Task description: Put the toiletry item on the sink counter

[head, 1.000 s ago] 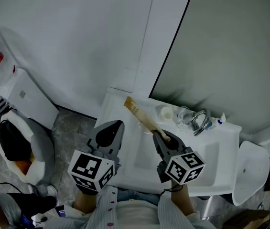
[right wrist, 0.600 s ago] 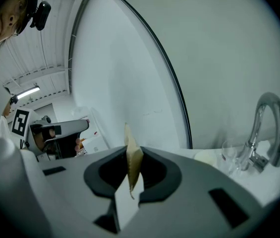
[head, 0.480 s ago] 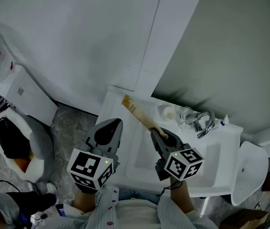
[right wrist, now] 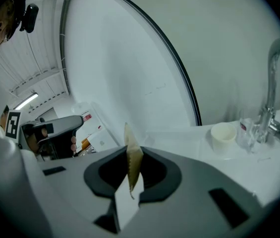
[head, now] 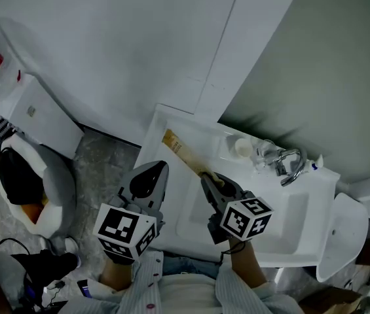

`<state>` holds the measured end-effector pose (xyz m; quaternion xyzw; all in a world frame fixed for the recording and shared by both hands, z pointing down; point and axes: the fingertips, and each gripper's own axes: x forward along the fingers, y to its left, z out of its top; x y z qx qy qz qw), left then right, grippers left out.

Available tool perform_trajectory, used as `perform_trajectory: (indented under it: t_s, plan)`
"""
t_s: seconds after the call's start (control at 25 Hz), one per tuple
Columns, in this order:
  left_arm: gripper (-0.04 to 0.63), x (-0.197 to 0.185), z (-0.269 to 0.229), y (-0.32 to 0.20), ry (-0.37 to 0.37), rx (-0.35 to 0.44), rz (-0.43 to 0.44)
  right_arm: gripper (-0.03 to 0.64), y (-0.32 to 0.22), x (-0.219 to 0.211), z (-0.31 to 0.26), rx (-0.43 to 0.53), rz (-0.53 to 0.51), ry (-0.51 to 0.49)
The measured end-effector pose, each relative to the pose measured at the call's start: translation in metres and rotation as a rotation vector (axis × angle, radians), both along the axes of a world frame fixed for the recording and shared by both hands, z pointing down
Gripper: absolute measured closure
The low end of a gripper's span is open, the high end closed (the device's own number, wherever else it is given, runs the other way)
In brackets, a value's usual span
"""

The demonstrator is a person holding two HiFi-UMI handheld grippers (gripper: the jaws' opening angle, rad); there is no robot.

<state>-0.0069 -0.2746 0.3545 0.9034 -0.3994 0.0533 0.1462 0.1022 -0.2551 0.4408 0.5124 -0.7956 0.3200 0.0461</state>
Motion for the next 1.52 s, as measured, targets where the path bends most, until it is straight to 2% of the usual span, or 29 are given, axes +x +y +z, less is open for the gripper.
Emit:
perform_trajectory:
  t_s: [0.56,1.04,1.32,1.52]
  plan:
    - [0.578,-0.035,0.027,0.017,-0.005,-0.063,-0.089,0.561,0.014,-0.035,0.066,-0.154,-0.019,-0.063]
    - [0.578,-0.049,0.048,0.031,-0.016,-0.11,-0.119,0.555,0.032,-0.056,0.122,-0.299,-0.021,-0.173]
    - [0.578,-0.051,0.054,0.038,-0.027,-0.122,-0.114,0.547,0.04,-0.061,0.147,-0.364,-0.018,-0.183]
    - [0.578,-0.05,0.054,0.039,-0.034,-0.121,-0.108,0.538,0.046,-0.062,0.161,-0.389,-0.042,-0.122]
